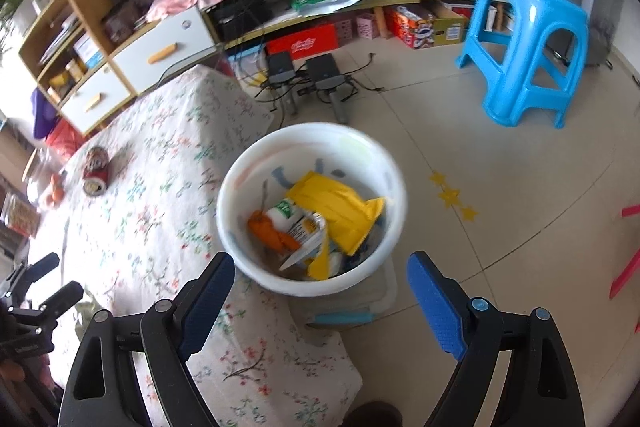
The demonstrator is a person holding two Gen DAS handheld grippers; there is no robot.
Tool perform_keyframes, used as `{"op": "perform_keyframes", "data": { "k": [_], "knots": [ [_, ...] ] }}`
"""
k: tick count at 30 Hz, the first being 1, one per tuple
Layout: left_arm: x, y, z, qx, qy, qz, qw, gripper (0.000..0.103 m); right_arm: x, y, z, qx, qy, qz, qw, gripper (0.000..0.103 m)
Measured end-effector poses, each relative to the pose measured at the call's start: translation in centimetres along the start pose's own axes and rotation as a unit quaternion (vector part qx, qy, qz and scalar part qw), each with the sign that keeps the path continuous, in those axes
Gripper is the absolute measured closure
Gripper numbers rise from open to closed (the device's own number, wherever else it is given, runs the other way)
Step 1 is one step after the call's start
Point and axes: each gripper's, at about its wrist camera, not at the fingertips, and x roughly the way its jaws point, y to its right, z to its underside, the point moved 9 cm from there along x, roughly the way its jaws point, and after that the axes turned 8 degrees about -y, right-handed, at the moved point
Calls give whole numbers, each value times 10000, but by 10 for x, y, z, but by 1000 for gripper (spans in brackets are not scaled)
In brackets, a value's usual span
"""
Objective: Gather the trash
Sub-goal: 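Move the left tool to the crumpled white tissue and grasp it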
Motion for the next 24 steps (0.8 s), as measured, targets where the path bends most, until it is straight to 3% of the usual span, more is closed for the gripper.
{"op": "perform_keyframes", "data": {
  "k": [9, 20, 21, 22, 24],
  "knots": [
    [4, -14, 54, 30, -268, 212, 9994, 1, 8, -36, 22, -526, -105, 17, 9986, 13],
    [25, -11, 74, 136, -574, 267, 9979, 2, 16, -56, 29, -658, -239, -10, 9975, 13],
    [27, -12, 75, 120, -605, 283, 9977, 4, 16, -58, 28, -653, -239, -32, 9976, 13],
    [30, -13, 76, 96, -653, 317, 9973, 14, 16, -62, 27, -655, -234, -67, 9976, 13],
    [35, -15, 79, 39, -777, 436, 9960, 44, 16, -68, 24, -672, -210, -127, 9974, 13]
  ]
}}
